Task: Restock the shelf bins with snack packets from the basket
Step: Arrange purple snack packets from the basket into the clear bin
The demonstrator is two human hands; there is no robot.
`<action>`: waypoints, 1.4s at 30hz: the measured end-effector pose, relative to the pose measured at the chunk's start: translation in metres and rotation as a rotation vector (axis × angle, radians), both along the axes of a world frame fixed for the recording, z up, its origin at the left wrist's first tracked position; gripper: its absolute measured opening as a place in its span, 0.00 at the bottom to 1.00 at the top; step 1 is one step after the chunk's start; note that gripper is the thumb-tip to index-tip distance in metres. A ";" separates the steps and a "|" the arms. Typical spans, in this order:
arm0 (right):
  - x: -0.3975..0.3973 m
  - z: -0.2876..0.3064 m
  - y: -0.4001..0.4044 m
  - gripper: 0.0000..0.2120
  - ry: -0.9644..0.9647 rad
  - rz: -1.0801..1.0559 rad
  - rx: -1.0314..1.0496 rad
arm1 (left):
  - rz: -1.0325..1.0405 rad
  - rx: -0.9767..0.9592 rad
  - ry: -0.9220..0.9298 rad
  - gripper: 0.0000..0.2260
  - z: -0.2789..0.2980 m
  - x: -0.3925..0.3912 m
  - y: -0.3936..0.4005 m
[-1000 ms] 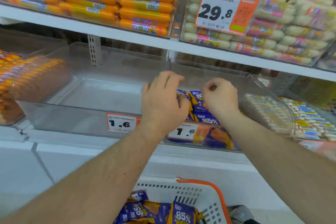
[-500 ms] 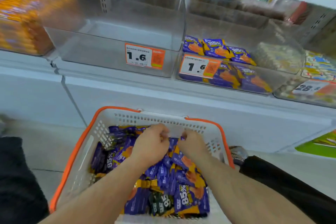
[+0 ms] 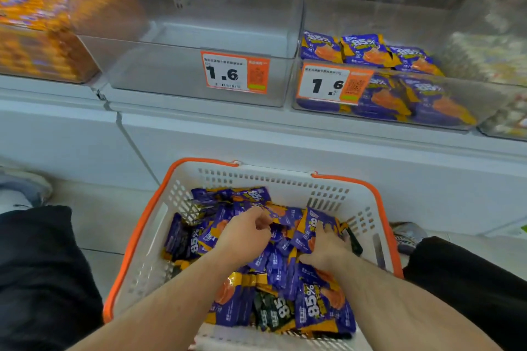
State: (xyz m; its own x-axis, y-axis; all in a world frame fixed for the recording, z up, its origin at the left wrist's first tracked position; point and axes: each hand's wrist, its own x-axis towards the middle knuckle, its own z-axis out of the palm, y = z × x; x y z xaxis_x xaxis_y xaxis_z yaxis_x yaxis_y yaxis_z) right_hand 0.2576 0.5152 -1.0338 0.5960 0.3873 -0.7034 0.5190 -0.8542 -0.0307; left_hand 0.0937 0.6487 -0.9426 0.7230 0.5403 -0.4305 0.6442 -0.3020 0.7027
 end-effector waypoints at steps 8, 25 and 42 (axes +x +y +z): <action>-0.028 0.068 0.016 0.11 -0.272 0.252 0.173 | 0.416 -0.450 -0.027 0.08 -0.006 -0.009 -0.008; -0.054 0.202 0.021 0.22 -0.236 0.294 0.792 | 0.520 -0.884 -0.649 0.11 0.067 0.011 0.002; 0.066 0.333 0.040 0.34 -0.670 -0.179 1.282 | -0.029 -0.243 -0.907 0.24 0.244 0.158 0.012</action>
State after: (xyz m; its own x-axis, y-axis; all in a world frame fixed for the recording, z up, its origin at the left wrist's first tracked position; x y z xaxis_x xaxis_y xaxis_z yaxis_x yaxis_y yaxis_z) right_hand 0.3238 0.5553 -0.7004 0.7735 0.4092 0.4841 0.6336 -0.4805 -0.6063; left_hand 0.2521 0.6606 -0.6991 0.8495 0.4858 0.2057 -0.1863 -0.0887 0.9785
